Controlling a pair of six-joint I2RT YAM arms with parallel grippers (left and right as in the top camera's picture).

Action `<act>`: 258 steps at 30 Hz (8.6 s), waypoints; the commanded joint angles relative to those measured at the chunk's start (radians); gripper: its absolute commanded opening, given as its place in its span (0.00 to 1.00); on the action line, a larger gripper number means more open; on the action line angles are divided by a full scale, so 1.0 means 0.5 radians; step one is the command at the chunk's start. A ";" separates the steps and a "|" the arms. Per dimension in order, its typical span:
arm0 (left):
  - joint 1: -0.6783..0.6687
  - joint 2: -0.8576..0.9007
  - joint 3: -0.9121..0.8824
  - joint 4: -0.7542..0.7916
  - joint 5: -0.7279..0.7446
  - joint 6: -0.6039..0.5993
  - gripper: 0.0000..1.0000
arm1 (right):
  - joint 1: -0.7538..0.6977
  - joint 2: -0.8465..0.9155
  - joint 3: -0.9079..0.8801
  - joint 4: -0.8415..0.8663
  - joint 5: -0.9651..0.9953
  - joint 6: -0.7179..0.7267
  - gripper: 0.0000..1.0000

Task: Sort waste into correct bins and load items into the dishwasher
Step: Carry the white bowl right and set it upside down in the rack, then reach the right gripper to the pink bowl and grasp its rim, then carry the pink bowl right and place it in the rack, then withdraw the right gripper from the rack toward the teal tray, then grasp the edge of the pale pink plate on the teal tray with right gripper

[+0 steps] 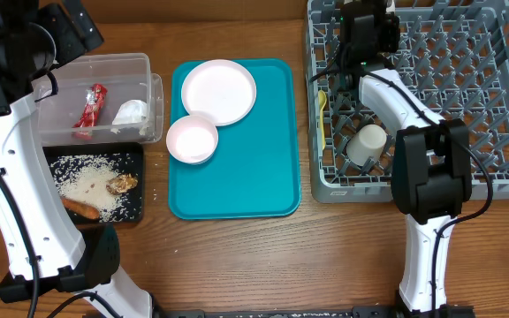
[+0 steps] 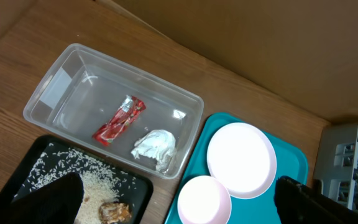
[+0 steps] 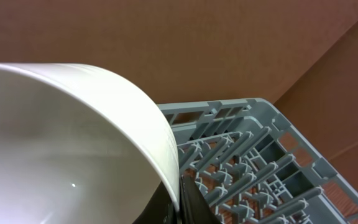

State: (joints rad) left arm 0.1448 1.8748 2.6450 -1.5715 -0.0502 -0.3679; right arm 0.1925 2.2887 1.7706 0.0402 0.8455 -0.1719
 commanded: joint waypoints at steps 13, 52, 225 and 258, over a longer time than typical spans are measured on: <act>0.002 0.019 0.015 0.001 -0.025 -0.027 1.00 | 0.004 0.039 -0.005 -0.267 0.036 -0.025 0.04; 0.002 0.019 0.015 0.002 -0.024 -0.027 1.00 | 0.363 -0.700 -0.005 -1.512 -1.566 0.508 0.72; -0.002 0.020 0.015 0.001 -0.025 -0.027 1.00 | 0.711 0.029 0.222 -1.355 -1.785 1.611 0.48; -0.002 0.020 0.015 0.001 -0.024 -0.027 1.00 | 0.635 0.221 0.385 -2.136 -1.924 1.482 0.04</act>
State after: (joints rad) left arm 0.1444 1.8748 2.6450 -1.5715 -0.0502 -0.3679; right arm 0.5316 2.3737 1.9438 -0.9829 -0.1184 0.6399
